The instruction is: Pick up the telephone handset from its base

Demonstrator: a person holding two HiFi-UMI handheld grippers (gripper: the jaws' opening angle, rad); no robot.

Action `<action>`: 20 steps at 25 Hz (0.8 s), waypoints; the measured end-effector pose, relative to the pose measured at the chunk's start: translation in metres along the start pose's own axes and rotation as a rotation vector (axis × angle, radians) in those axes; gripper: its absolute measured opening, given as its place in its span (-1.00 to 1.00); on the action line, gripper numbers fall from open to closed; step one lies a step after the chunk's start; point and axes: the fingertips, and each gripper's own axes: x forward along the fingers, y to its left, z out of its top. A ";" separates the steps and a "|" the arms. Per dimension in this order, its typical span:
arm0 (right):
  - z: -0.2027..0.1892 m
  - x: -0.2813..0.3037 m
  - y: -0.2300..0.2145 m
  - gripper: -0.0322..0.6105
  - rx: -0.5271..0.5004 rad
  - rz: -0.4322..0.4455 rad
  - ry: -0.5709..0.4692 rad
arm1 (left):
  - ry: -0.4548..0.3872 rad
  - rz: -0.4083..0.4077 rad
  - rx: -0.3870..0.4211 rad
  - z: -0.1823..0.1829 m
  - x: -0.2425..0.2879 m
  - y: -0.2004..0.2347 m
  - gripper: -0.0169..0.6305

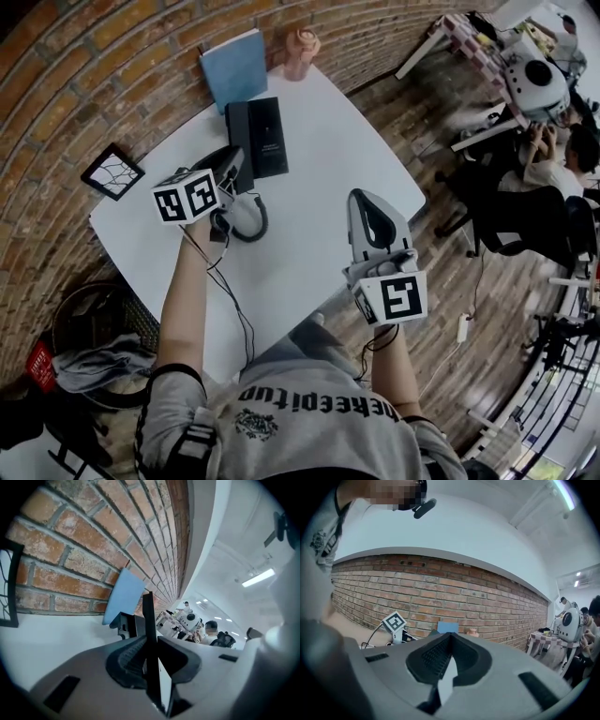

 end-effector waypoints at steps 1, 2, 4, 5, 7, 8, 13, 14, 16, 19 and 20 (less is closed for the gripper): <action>0.002 -0.002 0.000 -0.89 0.000 0.001 -0.006 | -0.015 0.014 0.023 0.005 -0.008 -0.004 -0.74; 0.004 -0.003 0.001 -0.89 0.000 0.003 -0.011 | -0.027 0.027 0.044 0.008 -0.015 -0.008 -0.74; 0.007 -0.007 0.001 -0.89 0.003 0.010 -0.023 | -0.047 0.034 0.064 0.011 -0.027 -0.017 -0.74; 0.008 -0.009 0.001 -0.89 0.005 0.015 -0.029 | -0.057 0.033 0.066 0.012 -0.033 -0.021 -0.74; 0.011 -0.013 0.003 -0.89 0.007 0.026 -0.039 | -0.077 0.033 0.068 0.013 -0.044 -0.028 -0.74; 0.012 -0.015 0.003 -0.89 0.006 0.032 -0.044 | -0.087 0.036 0.073 0.014 -0.049 -0.031 -0.74; 0.019 -0.029 0.003 -0.89 0.006 0.058 -0.062 | -0.123 0.074 0.092 0.012 -0.076 -0.047 -0.74; 0.020 -0.032 0.003 -0.89 0.006 0.062 -0.063 | -0.130 0.081 0.096 0.012 -0.081 -0.052 -0.74; 0.022 -0.037 0.002 -0.89 0.007 0.072 -0.069 | -0.149 0.092 0.106 0.013 -0.092 -0.061 -0.74; 0.024 -0.044 0.003 -0.89 0.013 0.087 -0.082 | -0.185 0.101 0.127 0.014 -0.109 -0.075 -0.74; 0.025 -0.047 0.004 -0.89 0.014 0.093 -0.087 | -0.196 0.104 0.136 0.015 -0.115 -0.080 -0.74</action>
